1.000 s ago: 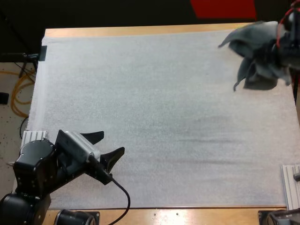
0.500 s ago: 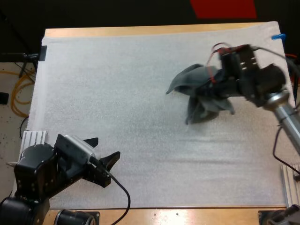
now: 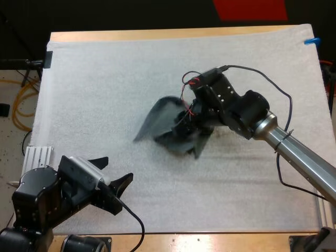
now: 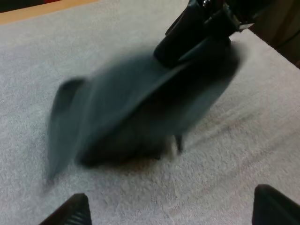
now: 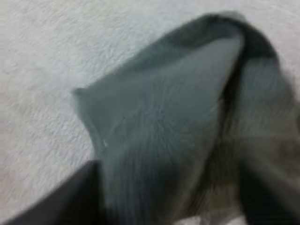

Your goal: Pick towel from pile fold and stack

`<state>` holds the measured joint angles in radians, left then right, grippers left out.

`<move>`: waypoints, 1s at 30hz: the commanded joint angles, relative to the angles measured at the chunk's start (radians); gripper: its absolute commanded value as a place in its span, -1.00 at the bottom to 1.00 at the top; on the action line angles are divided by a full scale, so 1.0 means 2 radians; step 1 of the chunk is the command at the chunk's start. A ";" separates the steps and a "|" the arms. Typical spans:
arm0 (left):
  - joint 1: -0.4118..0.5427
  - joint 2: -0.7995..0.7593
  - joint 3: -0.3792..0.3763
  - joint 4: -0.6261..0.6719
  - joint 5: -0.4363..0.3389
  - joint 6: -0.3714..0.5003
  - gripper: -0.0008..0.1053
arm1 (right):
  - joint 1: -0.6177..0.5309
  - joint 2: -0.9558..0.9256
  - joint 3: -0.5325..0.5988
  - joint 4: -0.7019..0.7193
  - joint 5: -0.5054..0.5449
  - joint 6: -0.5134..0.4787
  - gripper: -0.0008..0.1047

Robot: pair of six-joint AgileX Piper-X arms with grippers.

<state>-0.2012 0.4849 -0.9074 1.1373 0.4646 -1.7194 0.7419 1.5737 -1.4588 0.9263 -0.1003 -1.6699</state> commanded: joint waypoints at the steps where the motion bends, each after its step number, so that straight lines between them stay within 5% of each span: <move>1: -0.002 -0.002 -0.003 -0.002 -0.002 -0.002 0.30 | 0.002 -0.012 -0.008 0.012 -0.003 -0.010 0.64; 16: -0.002 -0.003 -0.003 0.023 -0.003 0.006 0.30 | 0.003 -0.057 -0.006 0.080 0.030 -0.010 0.51; 30: -0.002 -0.003 -0.003 0.073 -0.012 0.009 0.30 | 0.003 0.080 -0.007 0.065 0.030 -0.009 0.51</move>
<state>-0.2012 0.4849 -0.9074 1.2740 0.4457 -1.7054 0.7494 1.7252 -1.4669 1.0576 -0.0477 -1.6819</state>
